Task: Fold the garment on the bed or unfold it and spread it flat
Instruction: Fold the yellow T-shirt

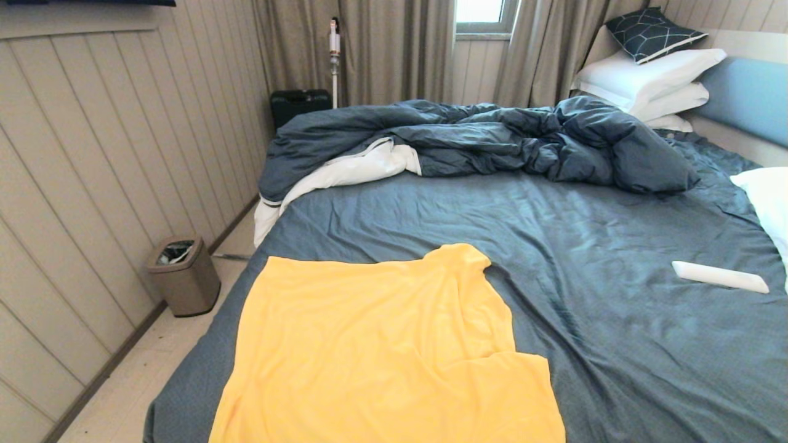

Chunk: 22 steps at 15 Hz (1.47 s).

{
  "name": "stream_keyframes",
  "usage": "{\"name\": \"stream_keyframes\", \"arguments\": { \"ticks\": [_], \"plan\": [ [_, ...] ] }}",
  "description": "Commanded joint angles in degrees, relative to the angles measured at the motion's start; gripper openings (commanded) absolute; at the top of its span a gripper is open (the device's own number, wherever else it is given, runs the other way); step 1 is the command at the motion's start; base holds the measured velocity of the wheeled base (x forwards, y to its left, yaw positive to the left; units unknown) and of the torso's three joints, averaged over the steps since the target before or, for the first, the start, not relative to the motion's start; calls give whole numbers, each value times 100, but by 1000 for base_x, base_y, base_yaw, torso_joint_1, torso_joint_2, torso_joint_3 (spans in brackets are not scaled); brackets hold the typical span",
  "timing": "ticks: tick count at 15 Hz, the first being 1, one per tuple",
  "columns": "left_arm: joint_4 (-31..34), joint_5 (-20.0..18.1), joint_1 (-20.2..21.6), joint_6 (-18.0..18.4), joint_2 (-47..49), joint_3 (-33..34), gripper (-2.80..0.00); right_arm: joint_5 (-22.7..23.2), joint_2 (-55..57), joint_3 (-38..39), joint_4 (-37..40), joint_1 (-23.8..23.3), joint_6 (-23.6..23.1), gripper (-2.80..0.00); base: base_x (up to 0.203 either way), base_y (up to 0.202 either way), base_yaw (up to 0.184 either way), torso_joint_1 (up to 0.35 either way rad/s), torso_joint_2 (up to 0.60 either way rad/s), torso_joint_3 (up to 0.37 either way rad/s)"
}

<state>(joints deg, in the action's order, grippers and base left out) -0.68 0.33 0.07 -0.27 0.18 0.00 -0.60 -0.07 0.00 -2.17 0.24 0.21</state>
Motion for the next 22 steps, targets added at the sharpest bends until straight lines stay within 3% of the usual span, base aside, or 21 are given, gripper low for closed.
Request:
{"name": "stream_keyframes", "arguments": {
  "ticks": [1,11,13,16,19,22],
  "plan": [
    [-2,2,1,1,8,0,-280,3,7,0,-3,2,-3,-280,0,0,0,0,0,0],
    [57,53,1,116,-6,-38,-280,16,425,0,-3,2,-94,-280,0,0,0,0,0,0],
    [225,118,6,245,240,-627,-280,16,569,0,-3,2,-98,-280,0,0,0,0,0,0],
    [631,133,3,-16,1411,-1848,-280,65,900,-61,5,5,-81,-280,0,0,0,0,0,0],
    [687,92,2,-217,2604,-2661,-280,100,1572,-1524,250,63,156,-280,0,0,0,0,0,0],
    [717,-134,1,-473,3778,-3490,-280,118,3066,-2888,423,234,526,-280,0,0,0,0,0,0]
  ]
}}
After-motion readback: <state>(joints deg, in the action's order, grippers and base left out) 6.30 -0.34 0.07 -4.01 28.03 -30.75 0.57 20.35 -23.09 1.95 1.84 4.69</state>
